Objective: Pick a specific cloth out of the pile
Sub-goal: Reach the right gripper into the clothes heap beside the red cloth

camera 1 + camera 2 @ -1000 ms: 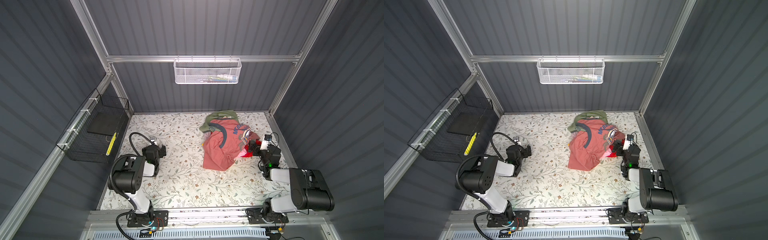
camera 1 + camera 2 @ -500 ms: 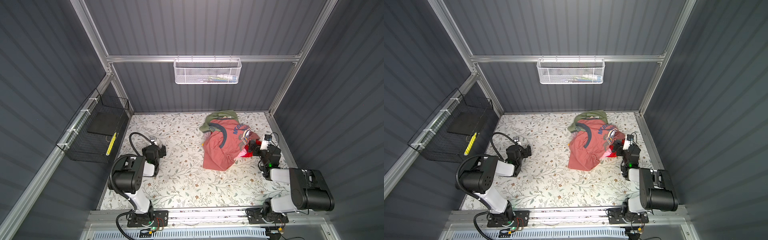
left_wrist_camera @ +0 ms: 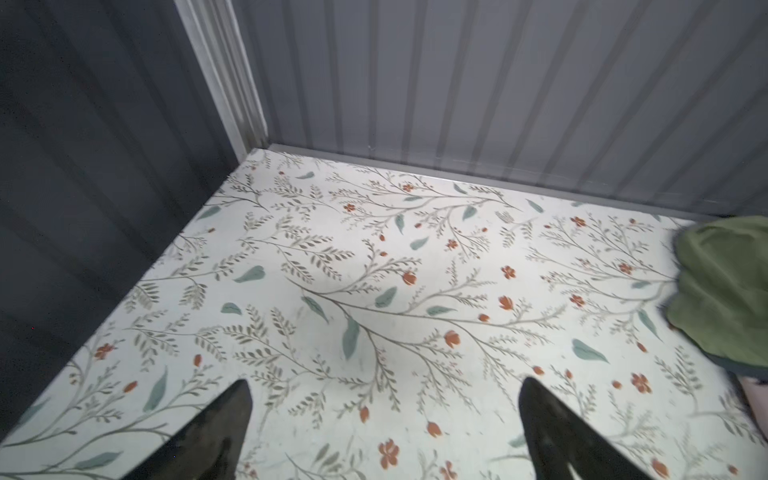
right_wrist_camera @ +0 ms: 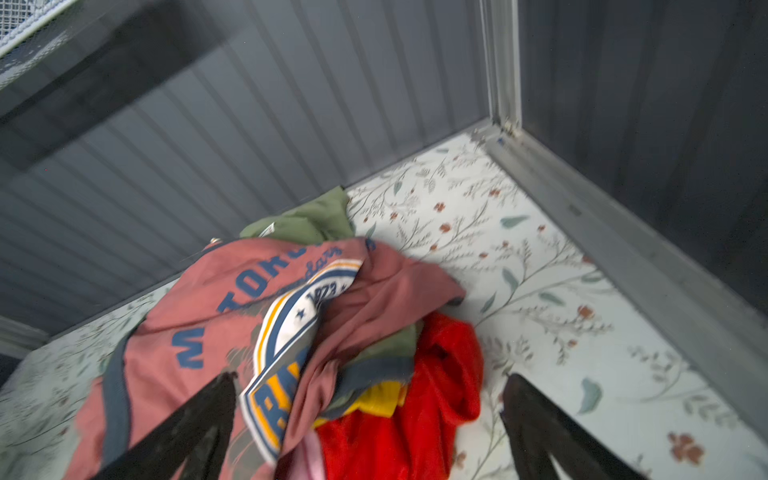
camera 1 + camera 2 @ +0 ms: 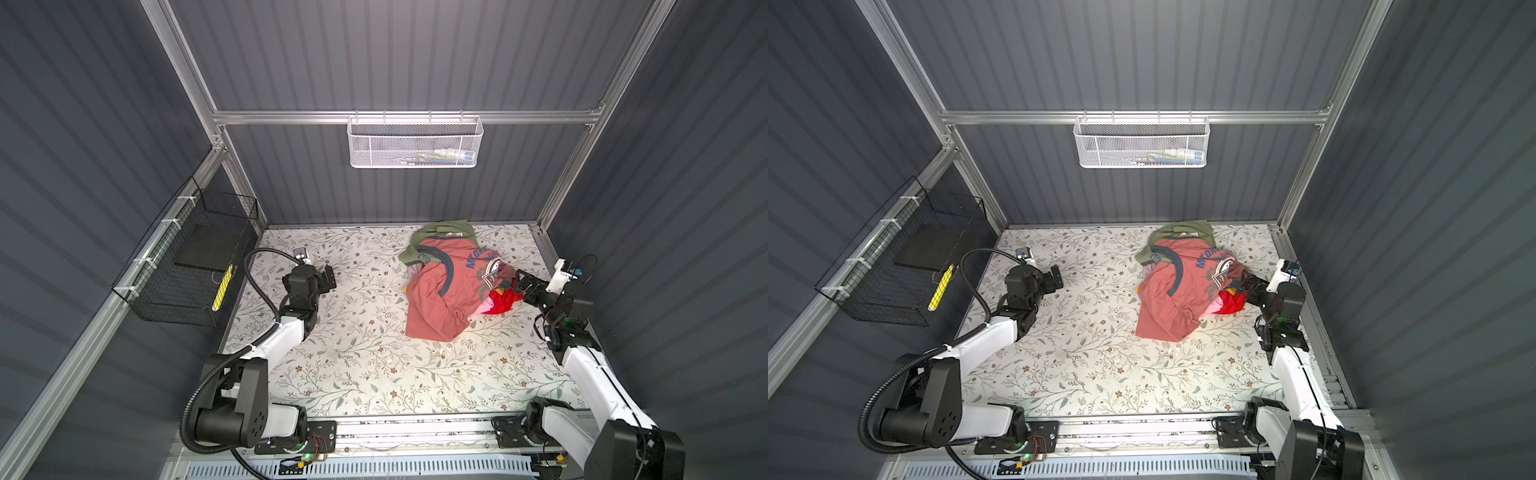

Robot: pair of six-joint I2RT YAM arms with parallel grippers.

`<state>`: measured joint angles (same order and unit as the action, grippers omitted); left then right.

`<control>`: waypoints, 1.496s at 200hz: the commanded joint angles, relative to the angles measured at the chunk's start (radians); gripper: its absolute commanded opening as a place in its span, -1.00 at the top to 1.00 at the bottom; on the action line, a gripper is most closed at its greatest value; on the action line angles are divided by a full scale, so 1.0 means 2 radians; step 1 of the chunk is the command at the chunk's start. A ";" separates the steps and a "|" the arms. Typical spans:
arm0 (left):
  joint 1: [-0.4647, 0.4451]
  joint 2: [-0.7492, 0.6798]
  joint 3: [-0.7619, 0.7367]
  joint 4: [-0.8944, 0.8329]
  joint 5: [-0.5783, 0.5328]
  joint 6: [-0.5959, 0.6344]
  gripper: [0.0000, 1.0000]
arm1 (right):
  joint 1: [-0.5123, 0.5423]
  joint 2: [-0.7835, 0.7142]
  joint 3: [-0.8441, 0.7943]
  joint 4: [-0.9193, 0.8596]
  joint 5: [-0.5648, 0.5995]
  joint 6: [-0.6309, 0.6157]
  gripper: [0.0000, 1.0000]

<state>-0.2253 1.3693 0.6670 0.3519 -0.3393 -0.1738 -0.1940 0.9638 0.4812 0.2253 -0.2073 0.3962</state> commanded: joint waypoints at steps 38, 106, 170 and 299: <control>-0.050 0.009 -0.019 -0.026 0.007 -0.049 -1.00 | 0.002 -0.018 -0.058 -0.082 -0.139 0.111 -0.62; -0.066 0.018 -0.019 -0.023 0.013 -0.045 -1.00 | 0.037 0.064 -0.054 -0.018 -0.160 0.148 -0.35; -0.068 0.009 -0.025 -0.034 0.011 -0.040 -1.00 | 0.082 0.197 0.004 0.030 -0.145 0.163 -0.09; -0.068 0.008 -0.021 -0.046 0.015 -0.030 -1.00 | 0.098 0.222 0.003 0.062 -0.116 0.167 -0.15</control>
<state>-0.3550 1.4044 0.6270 0.2722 -0.3202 -0.2478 -0.0021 1.4517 0.5091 0.3519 -0.4679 0.7509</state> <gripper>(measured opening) 0.999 0.573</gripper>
